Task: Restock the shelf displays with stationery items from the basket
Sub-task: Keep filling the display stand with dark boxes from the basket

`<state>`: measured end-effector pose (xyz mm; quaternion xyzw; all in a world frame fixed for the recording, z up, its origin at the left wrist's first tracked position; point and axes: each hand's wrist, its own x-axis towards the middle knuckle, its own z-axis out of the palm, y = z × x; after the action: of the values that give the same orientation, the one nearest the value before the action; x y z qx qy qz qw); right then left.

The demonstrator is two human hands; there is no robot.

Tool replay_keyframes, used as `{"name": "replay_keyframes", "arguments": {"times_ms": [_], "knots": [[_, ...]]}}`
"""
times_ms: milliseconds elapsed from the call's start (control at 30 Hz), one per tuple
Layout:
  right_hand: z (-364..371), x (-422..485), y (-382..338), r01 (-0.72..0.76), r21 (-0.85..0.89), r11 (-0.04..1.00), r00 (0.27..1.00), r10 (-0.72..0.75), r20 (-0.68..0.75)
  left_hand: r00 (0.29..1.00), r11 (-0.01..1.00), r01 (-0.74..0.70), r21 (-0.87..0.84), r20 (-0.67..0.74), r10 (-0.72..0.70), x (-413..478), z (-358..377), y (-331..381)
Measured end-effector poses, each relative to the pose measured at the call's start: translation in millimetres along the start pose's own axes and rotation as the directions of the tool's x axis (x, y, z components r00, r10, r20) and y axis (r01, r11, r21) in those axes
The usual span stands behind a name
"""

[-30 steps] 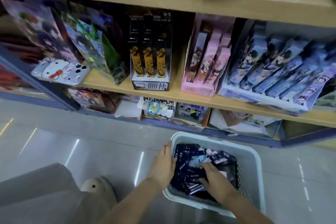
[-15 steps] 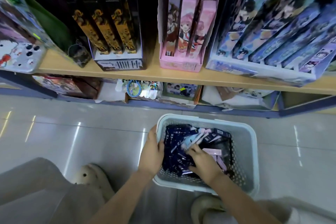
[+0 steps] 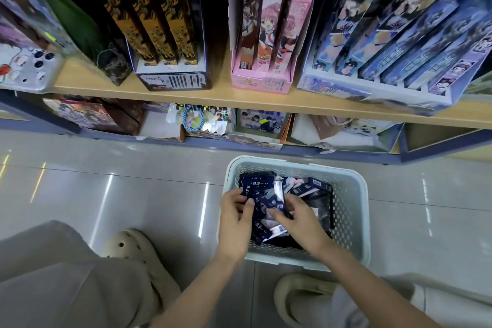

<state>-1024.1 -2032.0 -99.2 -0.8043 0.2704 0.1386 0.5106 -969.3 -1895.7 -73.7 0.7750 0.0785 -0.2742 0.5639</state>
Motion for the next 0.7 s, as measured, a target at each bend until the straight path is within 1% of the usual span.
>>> {"name": "replay_keyframes", "arguments": {"times_ms": [33, 67, 100, 167, 233, 300, 367, 400, 467, 533, 567, 633, 700], "knots": [[1.5, -3.6, -11.5, 0.007, 0.095, 0.995, 1.000, -0.006, -0.010, 0.991, 0.988, 0.122, -0.091, 0.067, -0.116, -0.7, 4.5, 3.8], [4.8, -5.3, -19.4, 0.024, 0.152, 0.988, 0.999, -0.020, -0.026, 0.966, 0.958, 0.232, -0.168, 0.154, -0.207, 0.0, 8.1, 5.7], [8.0, -7.8, -28.2, 0.047, 0.167, 0.985, 0.998, -0.041, -0.039, 0.937, 0.925, 0.312, -0.219, 0.235, -0.260, 0.7, 9.9, 8.1], [15.1, -11.5, -40.1, 0.097, 0.098, 0.990, 0.995, -0.093, -0.047, 0.894, 0.858, 0.403, -0.319, 0.339, -0.294, 3.0, 9.6, 8.9], [20.6, -13.1, -45.4, 0.152, -0.022, 0.988, 0.988, -0.152, -0.011, 0.875, 0.792, 0.454, -0.409, 0.371, -0.310, 4.1, 6.4, 11.5], [23.3, -16.3, -49.5, 0.216, -0.082, 0.973, 0.975, -0.210, 0.070, 0.885, 0.785, 0.447, -0.429, 0.337, -0.321, 4.8, 1.3, 12.8], [22.7, -19.8, -53.4, 0.321, -0.098, 0.942, 0.942, -0.306, 0.137, 0.907, 0.801, 0.412, -0.436, 0.277, -0.316, 6.0, -4.6, 14.2], [21.0, -19.6, -54.2, 0.363, -0.109, 0.926, 0.928, -0.348, 0.136, 0.920, 0.810, 0.386, -0.441, 0.246, -0.304, 6.6, -8.5, 14.4], [16.7, -14.5, -51.8, 0.374, -0.120, 0.919, 0.927, -0.371, 0.051, 0.949, 0.843, 0.316, -0.435, 0.166, -0.269, 8.2, -19.7, 15.9], [15.0, -3.5, -43.1, 0.300, -0.103, 0.948, 0.950, -0.307, -0.053, 0.969, 0.892, 0.245, -0.379, 0.088, -0.229, 10.8, -32.9, 15.9], [16.0, 3.1, -36.2, 0.243, -0.103, 0.964, 0.966, -0.250, -0.062, 0.975, 0.913, 0.223, -0.341, 0.059, -0.216, 12.2, -39.4, 14.9], [24.2, 15.5, -19.0, 0.122, -0.126, 0.985, 0.993, -0.121, 0.013, 0.974, 0.926, 0.223, -0.306, 0.039, -0.222, 14.5, -49.9, 13.7], [36.0, 23.5, -4.3, 0.021, -0.170, 0.985, 0.994, -0.002, 0.112, 0.966, 0.906, 0.256, -0.336, 0.051, -0.254, 17.1, -56.0, 12.4]]}}
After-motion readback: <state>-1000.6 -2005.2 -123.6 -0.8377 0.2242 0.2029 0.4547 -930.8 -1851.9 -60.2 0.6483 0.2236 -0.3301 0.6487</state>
